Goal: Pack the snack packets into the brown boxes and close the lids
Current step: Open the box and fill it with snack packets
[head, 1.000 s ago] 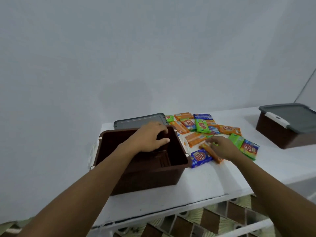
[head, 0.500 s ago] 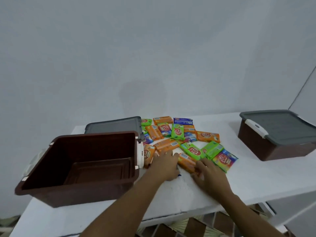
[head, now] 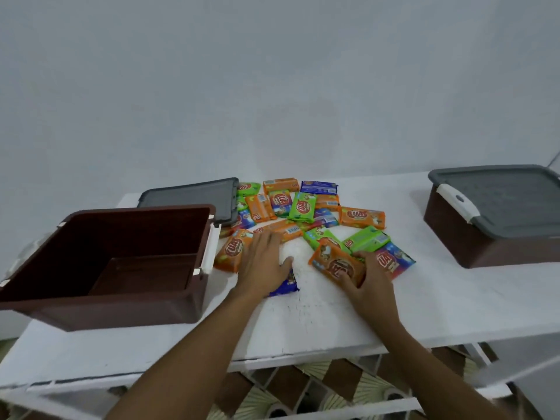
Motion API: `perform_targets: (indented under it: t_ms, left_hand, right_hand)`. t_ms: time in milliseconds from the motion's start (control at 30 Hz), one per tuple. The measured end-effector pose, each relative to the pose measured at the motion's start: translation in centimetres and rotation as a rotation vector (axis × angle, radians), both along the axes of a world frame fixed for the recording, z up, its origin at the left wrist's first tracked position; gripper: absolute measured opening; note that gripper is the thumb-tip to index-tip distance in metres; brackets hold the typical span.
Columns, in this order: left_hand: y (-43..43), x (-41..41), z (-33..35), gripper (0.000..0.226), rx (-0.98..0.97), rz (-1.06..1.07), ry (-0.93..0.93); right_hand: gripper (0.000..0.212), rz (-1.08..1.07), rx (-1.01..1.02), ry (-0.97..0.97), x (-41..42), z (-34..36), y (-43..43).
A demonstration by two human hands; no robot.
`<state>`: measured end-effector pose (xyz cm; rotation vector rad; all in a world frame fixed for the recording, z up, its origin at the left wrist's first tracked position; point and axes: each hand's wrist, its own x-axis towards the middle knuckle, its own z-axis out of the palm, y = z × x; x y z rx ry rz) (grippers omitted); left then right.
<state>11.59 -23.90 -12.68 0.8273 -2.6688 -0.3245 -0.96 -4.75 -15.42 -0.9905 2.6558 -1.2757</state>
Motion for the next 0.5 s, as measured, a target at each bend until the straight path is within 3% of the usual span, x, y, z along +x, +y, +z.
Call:
perform_targets:
  t_ms: [100,233,400,500]
  left_hand:
    - [-1.5,-2.1,0.4,0.062,0.044,0.036,-0.062]
    - [-2.9,-4.1,-0.3,0.060,0.094,0.120,-0.279]
    - [-3.2,-4.1,0.3,0.037,-0.154,0.083,-0.250]
    - [-3.2,-4.2,1.5,0.022,-0.094,0.137,-0.099]
  right_hand:
    - [0.050,0.003,-0.033,-0.003,-0.1,0.2,0.1]
    - [0.053,-0.010,-0.074,-0.030,-0.2,0.1,0.1]
    - [0.062,0.011,-0.092,-0.065,-0.7,-0.2,-0.1]
    - [0.062,-0.001,-0.117,-0.073,-0.8,-0.5,-0.1]
